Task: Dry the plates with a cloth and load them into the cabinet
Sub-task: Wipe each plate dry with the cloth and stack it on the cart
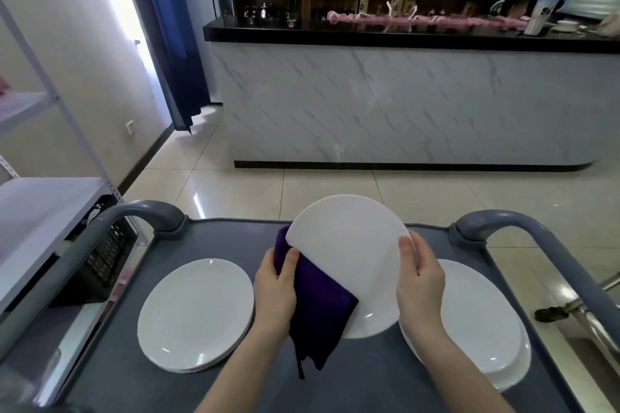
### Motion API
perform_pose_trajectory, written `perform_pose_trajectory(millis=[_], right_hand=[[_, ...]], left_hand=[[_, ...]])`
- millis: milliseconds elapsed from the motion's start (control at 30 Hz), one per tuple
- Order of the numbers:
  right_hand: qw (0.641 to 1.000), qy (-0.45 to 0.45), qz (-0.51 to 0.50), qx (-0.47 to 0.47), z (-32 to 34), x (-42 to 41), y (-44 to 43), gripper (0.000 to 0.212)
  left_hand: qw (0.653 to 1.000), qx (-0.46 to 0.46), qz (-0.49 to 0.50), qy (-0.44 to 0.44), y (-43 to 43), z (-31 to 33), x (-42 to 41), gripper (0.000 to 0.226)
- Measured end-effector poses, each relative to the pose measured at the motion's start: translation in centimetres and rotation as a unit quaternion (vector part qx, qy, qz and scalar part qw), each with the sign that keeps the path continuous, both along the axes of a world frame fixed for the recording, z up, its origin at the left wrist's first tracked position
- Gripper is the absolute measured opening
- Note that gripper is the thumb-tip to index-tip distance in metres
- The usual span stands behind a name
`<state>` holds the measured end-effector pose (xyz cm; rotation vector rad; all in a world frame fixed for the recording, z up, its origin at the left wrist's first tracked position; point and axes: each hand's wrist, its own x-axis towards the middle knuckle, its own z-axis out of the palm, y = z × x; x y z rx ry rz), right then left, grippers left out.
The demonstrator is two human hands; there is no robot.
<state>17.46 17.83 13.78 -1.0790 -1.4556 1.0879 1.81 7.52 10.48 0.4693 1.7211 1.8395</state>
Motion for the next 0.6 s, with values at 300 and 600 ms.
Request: perform_pose_trajectory(millis=[300, 600], right_hand=[[0.931, -0.224, 0.262, 0.119, 2.0, 0.6, 1.9, 0.015], [0.99, -0.084, 0.092, 0.064, 2.0, 0.7, 1.7, 0.014]], left_hand=[[0.899, -0.07, -0.25, 0.351, 0.9, 3.7, -3.3, 0.008], [0.991, -0.008, -0.076, 0.107, 1.1, 2.3, -2.4, 0.011]])
